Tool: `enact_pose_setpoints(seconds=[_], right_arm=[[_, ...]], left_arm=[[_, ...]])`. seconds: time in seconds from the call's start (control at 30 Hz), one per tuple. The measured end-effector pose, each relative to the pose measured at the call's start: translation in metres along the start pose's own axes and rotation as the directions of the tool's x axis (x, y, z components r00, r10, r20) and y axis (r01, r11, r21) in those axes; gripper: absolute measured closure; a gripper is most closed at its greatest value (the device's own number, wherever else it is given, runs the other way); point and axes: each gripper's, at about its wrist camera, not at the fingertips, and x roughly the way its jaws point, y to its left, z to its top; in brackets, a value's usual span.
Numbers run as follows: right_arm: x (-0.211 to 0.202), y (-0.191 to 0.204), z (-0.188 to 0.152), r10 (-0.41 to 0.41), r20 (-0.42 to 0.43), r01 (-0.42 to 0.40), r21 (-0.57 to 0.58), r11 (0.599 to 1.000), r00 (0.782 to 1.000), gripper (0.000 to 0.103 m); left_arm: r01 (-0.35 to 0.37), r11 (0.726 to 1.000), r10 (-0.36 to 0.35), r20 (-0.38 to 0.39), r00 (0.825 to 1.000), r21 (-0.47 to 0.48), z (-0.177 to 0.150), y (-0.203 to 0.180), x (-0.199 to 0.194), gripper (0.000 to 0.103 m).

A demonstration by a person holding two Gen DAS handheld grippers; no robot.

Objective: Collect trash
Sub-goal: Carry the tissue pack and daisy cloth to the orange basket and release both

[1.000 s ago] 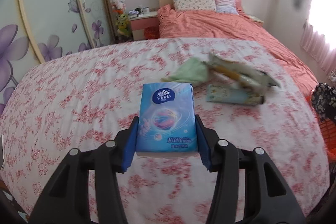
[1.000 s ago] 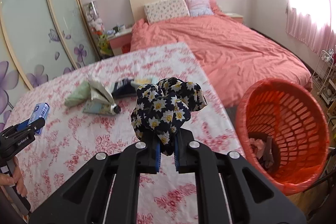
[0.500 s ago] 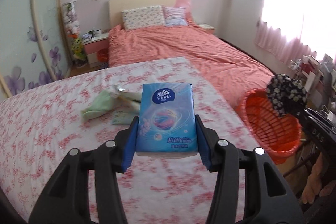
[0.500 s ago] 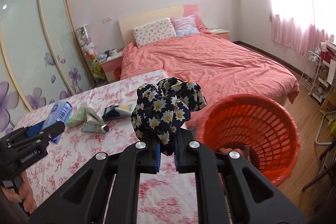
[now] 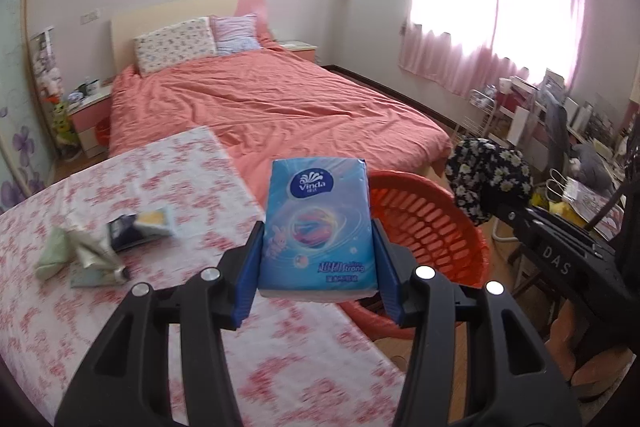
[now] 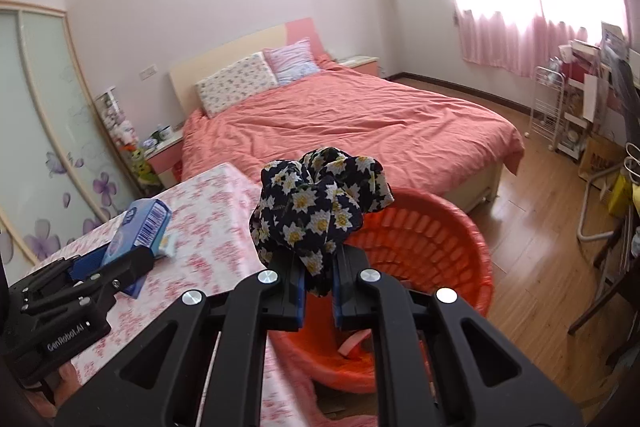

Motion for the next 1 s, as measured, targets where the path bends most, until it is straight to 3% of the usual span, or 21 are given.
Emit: enact_pose_setpoints(seconds=[0.3,0.37,0.47,0.5,0.7,1.0], right_arm=[[0.025,-0.031,0.003,-0.048,-0.013,0.049,0.055,0.997,0.999,0.092],[0.032,-0.035,0.002,-0.046,-0.024,0.048,0.065,0.997,0.999,0.087],[0.044,-0.038,-0.002,-0.047,-0.056,0.051,0.074,0.996,0.997,0.058],[0.048,-0.040,-0.005,-0.052,-0.066,0.057,0.076,0.995,0.996,0.055],[0.053,-0.047,-0.014,-0.071,-0.107,0.079,0.071,0.994,0.992,0.052],[0.051,-0.021,-0.013,-0.071,-0.114,0.071,-0.007,0.997,0.991,0.052]], left_arm=[[0.076,0.996,-0.073,-0.067,0.995,0.041,0.011,-0.040,0.067,0.052],[0.077,0.996,-0.073,-0.087,0.994,0.042,0.011,-0.043,0.080,0.050],[0.047,0.998,-0.042,-0.115,0.992,0.042,0.006,-0.040,0.099,0.042],[0.031,0.999,-0.026,-0.119,0.993,0.043,0.005,-0.038,0.100,0.041],[-0.051,0.998,0.054,-0.128,0.990,0.030,-0.009,-0.006,0.099,0.037],[-0.175,0.985,0.173,-0.121,0.977,-0.006,-0.034,0.060,0.067,0.033]])
